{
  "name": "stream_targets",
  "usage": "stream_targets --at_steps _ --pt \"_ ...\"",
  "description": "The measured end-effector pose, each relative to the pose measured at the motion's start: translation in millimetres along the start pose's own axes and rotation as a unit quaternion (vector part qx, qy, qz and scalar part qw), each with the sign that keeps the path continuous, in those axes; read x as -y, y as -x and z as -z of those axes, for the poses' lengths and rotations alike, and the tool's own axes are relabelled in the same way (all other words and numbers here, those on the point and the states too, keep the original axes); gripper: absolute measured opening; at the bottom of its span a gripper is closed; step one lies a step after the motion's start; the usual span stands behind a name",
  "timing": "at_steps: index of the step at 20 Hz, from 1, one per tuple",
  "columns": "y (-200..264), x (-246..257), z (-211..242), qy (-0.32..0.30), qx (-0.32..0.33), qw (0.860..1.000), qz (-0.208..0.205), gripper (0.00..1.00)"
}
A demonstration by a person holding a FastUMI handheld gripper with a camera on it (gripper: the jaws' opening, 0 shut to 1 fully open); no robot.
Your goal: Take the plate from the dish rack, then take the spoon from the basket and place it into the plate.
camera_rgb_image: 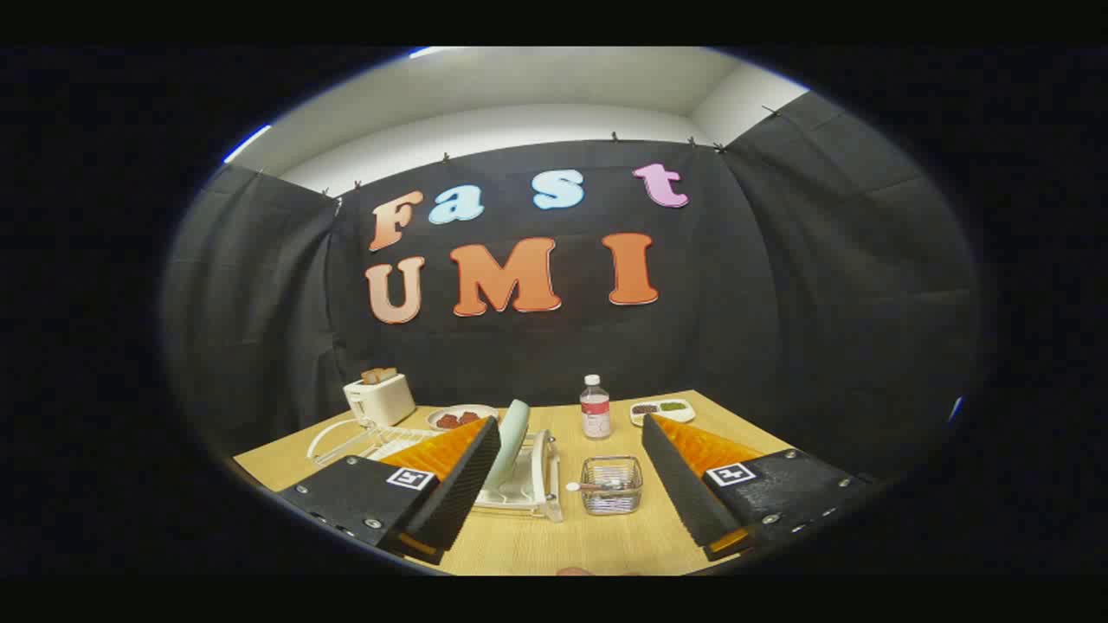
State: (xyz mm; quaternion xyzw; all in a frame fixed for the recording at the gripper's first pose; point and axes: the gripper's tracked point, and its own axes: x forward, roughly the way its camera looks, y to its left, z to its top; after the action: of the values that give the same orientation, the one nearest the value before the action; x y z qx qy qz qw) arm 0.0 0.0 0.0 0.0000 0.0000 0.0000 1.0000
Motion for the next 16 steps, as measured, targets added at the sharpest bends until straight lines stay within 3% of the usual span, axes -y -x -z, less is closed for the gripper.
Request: stream_targets --at_steps 16 --pt "0.4 9.8 11.5 0.004 -0.017 1.000 0.013 0.98"
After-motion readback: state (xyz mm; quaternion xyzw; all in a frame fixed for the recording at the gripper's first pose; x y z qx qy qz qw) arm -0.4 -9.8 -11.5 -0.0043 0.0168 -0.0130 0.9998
